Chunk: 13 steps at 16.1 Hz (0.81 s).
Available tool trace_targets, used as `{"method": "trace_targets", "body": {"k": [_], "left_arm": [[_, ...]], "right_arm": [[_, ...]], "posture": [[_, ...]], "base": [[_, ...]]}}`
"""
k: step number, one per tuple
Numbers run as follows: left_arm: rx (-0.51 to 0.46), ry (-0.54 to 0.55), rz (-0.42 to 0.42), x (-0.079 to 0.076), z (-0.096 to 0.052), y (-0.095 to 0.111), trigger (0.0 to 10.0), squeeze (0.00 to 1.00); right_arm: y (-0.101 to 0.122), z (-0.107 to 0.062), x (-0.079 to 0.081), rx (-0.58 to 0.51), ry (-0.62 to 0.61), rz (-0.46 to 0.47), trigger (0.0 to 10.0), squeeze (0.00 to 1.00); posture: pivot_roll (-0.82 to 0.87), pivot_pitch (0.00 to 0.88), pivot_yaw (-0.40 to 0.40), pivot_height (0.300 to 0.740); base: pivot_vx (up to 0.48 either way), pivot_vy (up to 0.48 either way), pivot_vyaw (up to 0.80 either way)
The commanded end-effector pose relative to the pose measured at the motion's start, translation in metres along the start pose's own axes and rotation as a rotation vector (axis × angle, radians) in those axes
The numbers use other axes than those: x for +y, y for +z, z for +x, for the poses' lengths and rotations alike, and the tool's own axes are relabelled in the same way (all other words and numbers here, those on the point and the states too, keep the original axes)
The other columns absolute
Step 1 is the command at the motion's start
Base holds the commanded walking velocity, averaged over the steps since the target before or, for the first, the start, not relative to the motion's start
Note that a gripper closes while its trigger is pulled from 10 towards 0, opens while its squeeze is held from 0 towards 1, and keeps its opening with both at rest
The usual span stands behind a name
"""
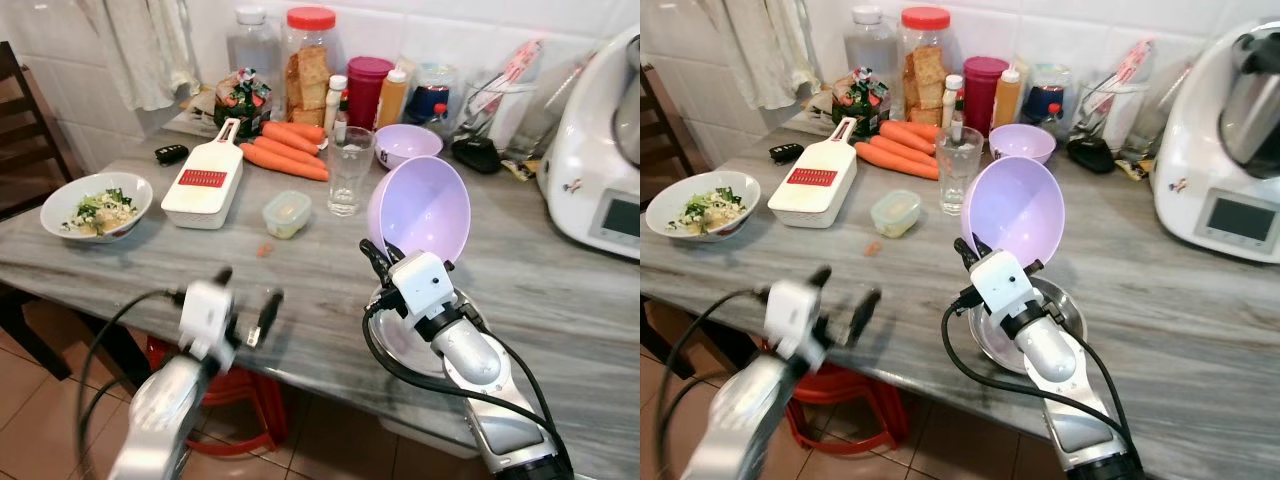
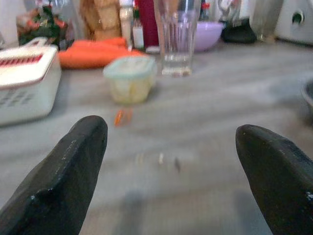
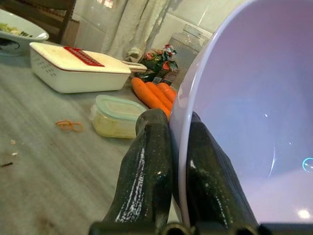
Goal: Setting the table
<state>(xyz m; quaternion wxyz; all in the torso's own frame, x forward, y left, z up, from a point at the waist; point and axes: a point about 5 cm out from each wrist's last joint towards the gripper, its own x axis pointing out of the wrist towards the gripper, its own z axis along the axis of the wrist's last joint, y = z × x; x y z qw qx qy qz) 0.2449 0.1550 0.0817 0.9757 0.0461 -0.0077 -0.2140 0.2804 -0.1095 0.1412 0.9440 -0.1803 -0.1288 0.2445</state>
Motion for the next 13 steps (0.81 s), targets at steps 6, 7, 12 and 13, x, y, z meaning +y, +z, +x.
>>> {"method": "trace_targets", "body": {"k": [6, 7, 12, 13], "left_arm": [[-0.007, -0.207, 0.038, -0.01, -0.011, 0.012, 10.0, 0.0], [-0.004, -0.213, 0.039, -0.01, -0.012, 0.012, 10.0, 0.0], [0.006, -0.235, 0.035, -0.012, -0.016, 0.011, 10.0, 0.0], [0.013, -0.237, 0.033, -0.012, -0.019, 0.009, 10.0, 0.0]], "right_arm": [[-0.008, 0.013, -0.004, 0.071, 0.177, 0.037, 10.0, 0.0], [-0.009, 0.018, -0.001, 0.076, 0.237, 0.031, 10.0, 0.0], [-0.016, 0.036, 0.012, 0.14, 0.392, 0.047, 10.0, 0.0], [-0.018, 0.036, 0.017, 0.165, 0.438, 0.075, 10.0, 0.0]], "posture": [[0.02, 0.0, -0.041, 0.74], [0.01, 0.0, -0.037, 0.74], [0.03, 0.0, -0.052, 0.74], [0.04, 0.0, -0.055, 0.74]], "base": [[0.0, 0.0, 0.0], [0.0, 0.0, 0.0], [0.0, 0.0, 0.0], [0.0, 0.0, 0.0]]}}
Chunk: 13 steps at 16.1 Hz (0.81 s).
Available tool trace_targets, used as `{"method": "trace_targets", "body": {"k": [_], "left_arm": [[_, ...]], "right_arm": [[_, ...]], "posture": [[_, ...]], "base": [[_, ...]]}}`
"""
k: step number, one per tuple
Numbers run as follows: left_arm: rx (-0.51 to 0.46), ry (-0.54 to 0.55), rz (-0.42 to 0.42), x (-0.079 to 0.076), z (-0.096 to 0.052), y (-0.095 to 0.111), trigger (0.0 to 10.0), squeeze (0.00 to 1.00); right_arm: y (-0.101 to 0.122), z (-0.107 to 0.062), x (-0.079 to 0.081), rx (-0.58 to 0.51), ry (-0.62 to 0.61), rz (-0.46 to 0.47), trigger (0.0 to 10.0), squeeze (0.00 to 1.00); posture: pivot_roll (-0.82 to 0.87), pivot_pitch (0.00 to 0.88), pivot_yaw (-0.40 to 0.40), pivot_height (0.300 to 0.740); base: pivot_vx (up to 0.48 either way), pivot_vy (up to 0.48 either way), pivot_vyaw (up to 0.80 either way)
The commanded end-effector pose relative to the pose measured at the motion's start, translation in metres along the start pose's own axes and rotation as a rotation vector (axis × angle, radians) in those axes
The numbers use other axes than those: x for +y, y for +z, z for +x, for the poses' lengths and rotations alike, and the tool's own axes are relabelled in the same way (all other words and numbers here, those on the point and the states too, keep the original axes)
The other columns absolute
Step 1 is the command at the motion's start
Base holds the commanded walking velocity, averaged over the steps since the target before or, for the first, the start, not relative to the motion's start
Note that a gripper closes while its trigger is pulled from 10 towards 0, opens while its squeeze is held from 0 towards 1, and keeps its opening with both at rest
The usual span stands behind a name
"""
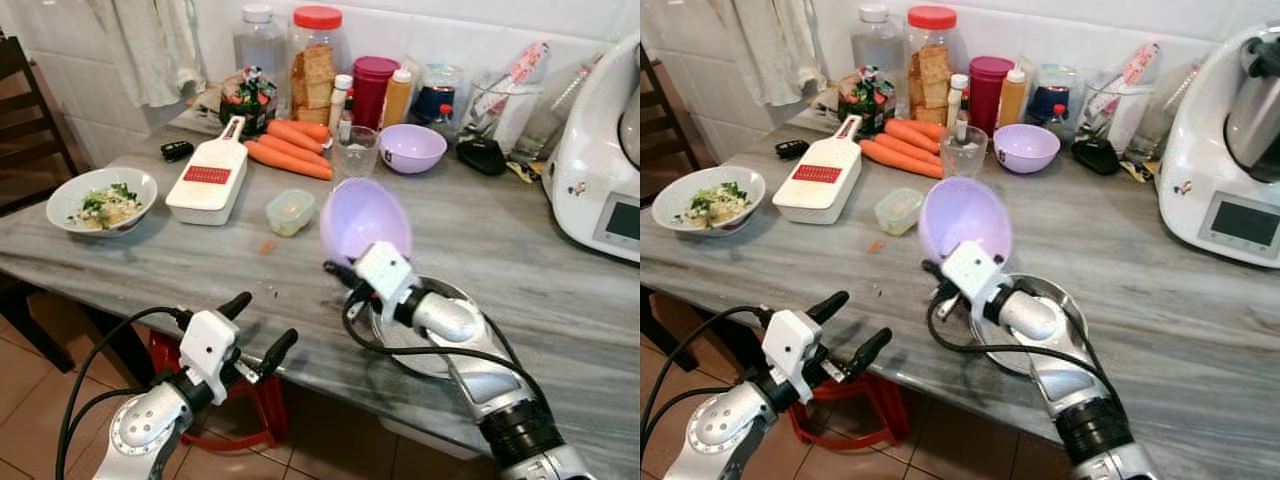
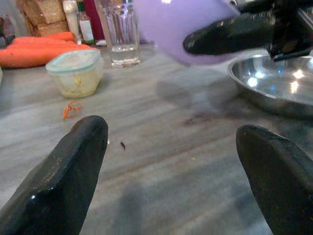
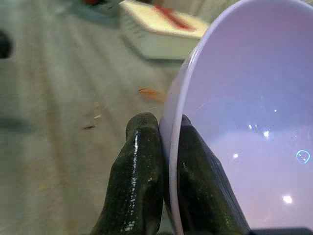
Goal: Setting the table
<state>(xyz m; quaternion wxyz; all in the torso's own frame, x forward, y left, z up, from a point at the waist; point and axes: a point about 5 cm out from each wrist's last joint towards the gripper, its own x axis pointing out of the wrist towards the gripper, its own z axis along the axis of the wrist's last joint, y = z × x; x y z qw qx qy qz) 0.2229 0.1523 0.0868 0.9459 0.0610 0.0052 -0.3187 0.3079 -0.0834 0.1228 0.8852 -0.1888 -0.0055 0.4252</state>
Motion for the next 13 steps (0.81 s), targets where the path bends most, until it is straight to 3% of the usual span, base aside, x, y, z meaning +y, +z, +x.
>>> {"method": "trace_targets", "body": {"k": [1, 8, 10, 11, 12, 13], "left_arm": [[0.002, -0.013, 0.006, 0.0, -0.004, -0.001, 10.0, 0.0], [0.026, -0.034, -0.004, -0.001, -0.007, -0.009, 10.0, 0.0], [0.025, -0.041, -0.003, -0.002, -0.005, -0.009, 10.0, 0.0], [0.023, -0.047, -0.003, -0.003, -0.003, -0.007, 10.0, 0.0], [0.023, -0.05, -0.002, -0.003, -0.002, -0.006, 10.0, 0.0], [0.021, -0.052, -0.001, -0.002, 0.0, -0.004, 10.0, 0.0]], "right_arm": [[0.0, 0.001, 0.005, 0.011, 0.066, 0.013, 10.0, 0.0], [-0.005, -0.004, 0.012, 0.069, 0.158, 0.035, 10.0, 0.0], [-0.008, -0.008, 0.012, 0.098, 0.167, 0.025, 10.0, 0.69], [-0.01, -0.009, 0.012, 0.103, 0.167, 0.033, 10.0, 0.89], [-0.01, -0.009, 0.012, 0.102, 0.16, 0.033, 10.0, 1.0], [-0.009, -0.009, 0.011, 0.098, 0.153, 0.034, 10.0, 1.0]], "posture": [[0.04, 0.0, -0.06, 0.74], [0.03, 0.0, -0.045, 0.74], [0.03, 0.0, -0.04, 0.74], [0.02, 0.0, -0.037, 0.74], [0.02, 0.0, -0.037, 0.74], [0.02, 0.0, -0.035, 0.74]], "base": [[0.0, 0.0, 0.0], [0.0, 0.0, 0.0], [0.0, 0.0, 0.0], [0.0, 0.0, 0.0], [0.0, 0.0, 0.0], [0.0, 0.0, 0.0]]}}
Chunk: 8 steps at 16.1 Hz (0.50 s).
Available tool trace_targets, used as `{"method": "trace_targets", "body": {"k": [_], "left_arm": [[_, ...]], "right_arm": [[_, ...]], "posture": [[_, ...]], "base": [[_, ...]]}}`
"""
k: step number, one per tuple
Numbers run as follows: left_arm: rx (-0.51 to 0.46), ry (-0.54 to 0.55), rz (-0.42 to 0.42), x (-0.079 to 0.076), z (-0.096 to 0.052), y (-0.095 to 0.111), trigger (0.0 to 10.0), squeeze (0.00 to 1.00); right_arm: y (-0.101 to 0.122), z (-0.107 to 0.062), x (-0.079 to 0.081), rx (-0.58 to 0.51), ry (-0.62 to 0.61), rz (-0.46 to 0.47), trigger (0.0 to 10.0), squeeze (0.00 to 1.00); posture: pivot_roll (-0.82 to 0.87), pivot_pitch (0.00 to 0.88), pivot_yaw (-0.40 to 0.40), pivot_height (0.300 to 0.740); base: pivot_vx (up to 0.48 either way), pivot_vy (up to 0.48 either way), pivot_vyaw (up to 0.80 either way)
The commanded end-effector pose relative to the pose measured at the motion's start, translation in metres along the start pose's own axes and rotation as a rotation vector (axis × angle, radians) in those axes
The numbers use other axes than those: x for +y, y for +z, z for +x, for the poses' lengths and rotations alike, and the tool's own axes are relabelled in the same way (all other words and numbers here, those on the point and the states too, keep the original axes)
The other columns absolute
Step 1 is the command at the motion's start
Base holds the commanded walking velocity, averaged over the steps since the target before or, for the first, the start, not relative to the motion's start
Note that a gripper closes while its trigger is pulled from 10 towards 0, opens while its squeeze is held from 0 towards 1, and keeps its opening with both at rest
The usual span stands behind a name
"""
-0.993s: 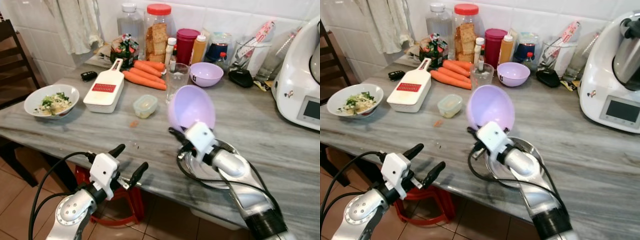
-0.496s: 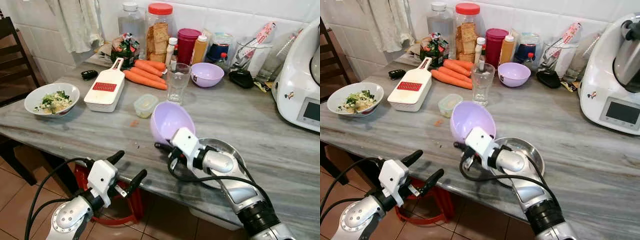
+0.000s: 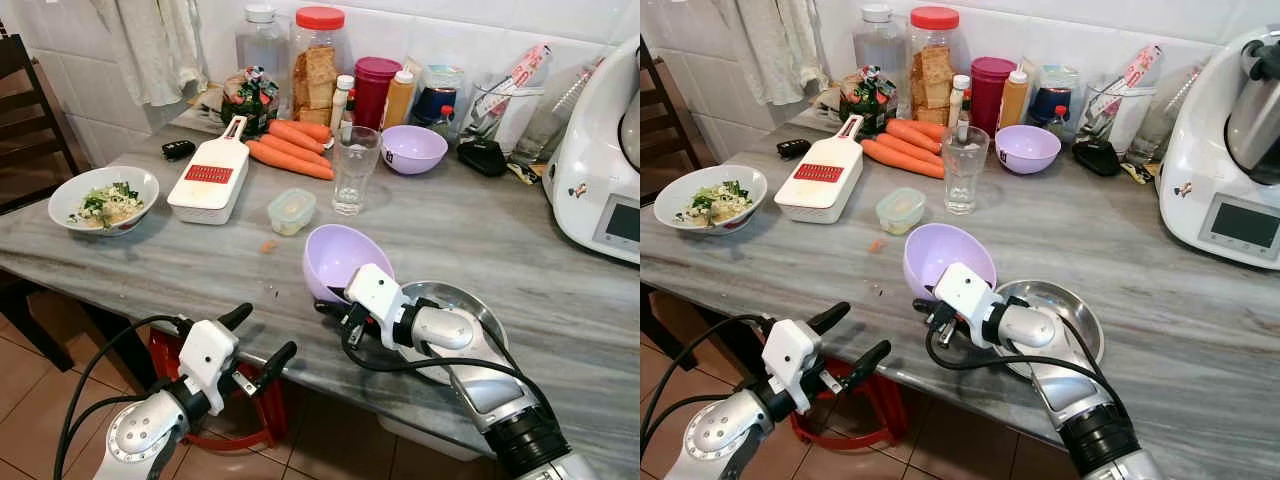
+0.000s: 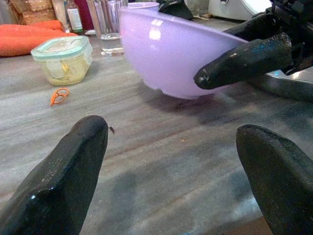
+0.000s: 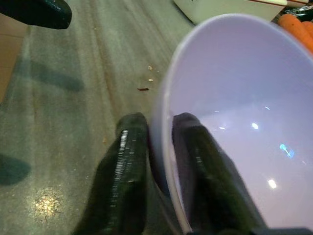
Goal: Setting the table
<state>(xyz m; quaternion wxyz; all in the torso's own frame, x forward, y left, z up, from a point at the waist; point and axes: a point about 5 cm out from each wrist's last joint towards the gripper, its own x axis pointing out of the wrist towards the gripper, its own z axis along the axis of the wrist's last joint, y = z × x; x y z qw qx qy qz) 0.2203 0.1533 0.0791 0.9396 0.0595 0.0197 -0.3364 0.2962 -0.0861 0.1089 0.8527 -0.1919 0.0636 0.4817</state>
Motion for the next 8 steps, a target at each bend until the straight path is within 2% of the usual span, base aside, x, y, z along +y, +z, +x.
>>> {"method": "trace_targets", "body": {"k": [1, 8], "left_arm": [[-0.005, -0.013, 0.012, 0.0, 0.003, 0.005, 10.0, 0.0], [-0.008, -0.012, 0.016, 0.002, 0.004, 0.012, 10.0, 0.0]], "right_arm": [[0.003, -0.002, -0.002, -0.007, -0.009, -0.012, 10.0, 1.0], [0.021, -0.002, -0.014, -0.104, -0.131, 0.018, 10.0, 1.0]], "posture": [[0.02, 0.0, -0.035, 0.74], [0.03, 0.0, -0.036, 0.74]], "base": [[0.0, 0.0, 0.0], [0.0, 0.0, 0.0]]}}
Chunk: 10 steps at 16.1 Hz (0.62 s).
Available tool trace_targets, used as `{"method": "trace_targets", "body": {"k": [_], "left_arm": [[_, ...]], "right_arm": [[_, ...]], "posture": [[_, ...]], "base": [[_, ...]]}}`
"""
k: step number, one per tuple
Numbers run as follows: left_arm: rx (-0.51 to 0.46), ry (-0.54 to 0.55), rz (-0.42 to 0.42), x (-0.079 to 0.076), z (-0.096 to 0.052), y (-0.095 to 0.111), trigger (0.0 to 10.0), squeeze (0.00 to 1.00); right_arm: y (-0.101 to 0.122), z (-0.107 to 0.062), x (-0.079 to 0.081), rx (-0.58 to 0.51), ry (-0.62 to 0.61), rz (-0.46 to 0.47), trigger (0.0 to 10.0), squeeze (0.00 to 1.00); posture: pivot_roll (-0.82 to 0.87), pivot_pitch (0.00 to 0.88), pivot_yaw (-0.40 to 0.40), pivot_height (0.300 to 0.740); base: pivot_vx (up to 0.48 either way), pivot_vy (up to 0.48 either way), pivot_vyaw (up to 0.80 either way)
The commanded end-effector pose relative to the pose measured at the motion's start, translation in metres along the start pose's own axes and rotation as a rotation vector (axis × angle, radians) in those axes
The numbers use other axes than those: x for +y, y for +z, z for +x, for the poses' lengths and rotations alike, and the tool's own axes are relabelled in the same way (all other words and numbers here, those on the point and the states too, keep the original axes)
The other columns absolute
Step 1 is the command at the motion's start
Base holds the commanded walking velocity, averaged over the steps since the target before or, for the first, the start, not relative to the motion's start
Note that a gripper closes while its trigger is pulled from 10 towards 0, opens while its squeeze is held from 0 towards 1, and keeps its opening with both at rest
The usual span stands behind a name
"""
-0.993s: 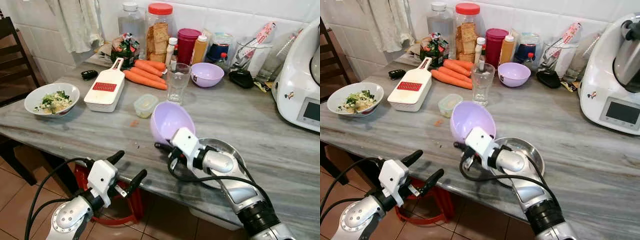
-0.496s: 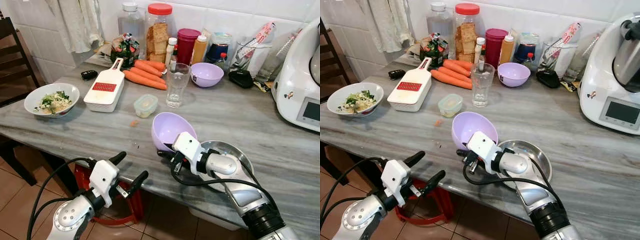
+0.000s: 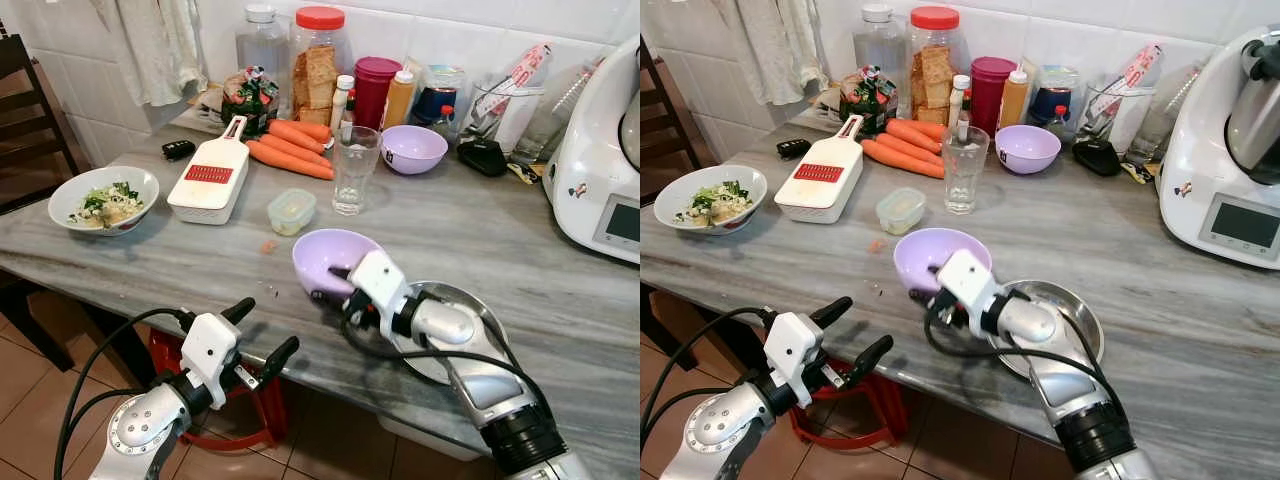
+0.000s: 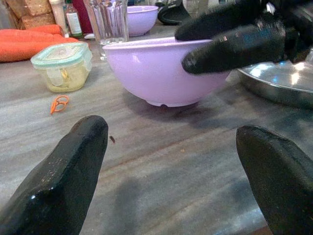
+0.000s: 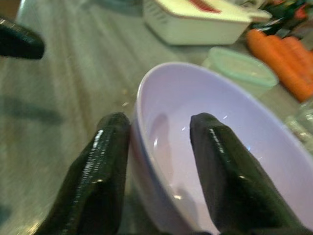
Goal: Setting the table
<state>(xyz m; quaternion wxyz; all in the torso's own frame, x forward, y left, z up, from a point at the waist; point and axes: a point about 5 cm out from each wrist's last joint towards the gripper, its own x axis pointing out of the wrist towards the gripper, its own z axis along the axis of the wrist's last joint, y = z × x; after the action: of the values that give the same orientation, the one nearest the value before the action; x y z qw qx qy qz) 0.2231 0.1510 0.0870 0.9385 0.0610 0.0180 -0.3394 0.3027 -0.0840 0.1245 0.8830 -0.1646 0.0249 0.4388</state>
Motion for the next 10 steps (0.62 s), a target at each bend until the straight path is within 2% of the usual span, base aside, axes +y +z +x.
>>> {"method": "trace_targets", "body": {"k": [1, 6, 8, 10], "left_arm": [[-0.004, -0.006, 0.013, 0.002, 0.001, 0.004, 10.0, 0.0], [0.006, -0.014, 0.015, 0.002, 0.0, 0.003, 10.0, 0.0], [0.011, -0.014, 0.017, 0.003, 0.0, 0.002, 10.0, 0.0], [0.014, -0.011, 0.02, 0.004, 0.0, 0.0, 10.0, 0.0]], "right_arm": [[0.008, -0.001, -0.003, -0.033, -0.03, -0.009, 10.0, 1.0], [0.014, -0.008, 0.001, -0.077, -0.102, 0.015, 10.0, 1.0], [0.021, -0.014, -0.004, -0.113, -0.193, 0.002, 10.0, 1.0], [0.025, -0.026, -0.014, -0.123, -0.354, -0.047, 10.0, 1.0]], "posture": [[0.03, 0.0, -0.035, 0.74], [0.02, 0.0, -0.023, 0.74], [0.02, 0.0, -0.021, 0.74], [0.02, 0.0, -0.022, 0.74]], "base": [[0.0, 0.0, 0.0], [0.0, 0.0, 0.0], [0.0, 0.0, 0.0], [0.0, 0.0, 0.0]]}}
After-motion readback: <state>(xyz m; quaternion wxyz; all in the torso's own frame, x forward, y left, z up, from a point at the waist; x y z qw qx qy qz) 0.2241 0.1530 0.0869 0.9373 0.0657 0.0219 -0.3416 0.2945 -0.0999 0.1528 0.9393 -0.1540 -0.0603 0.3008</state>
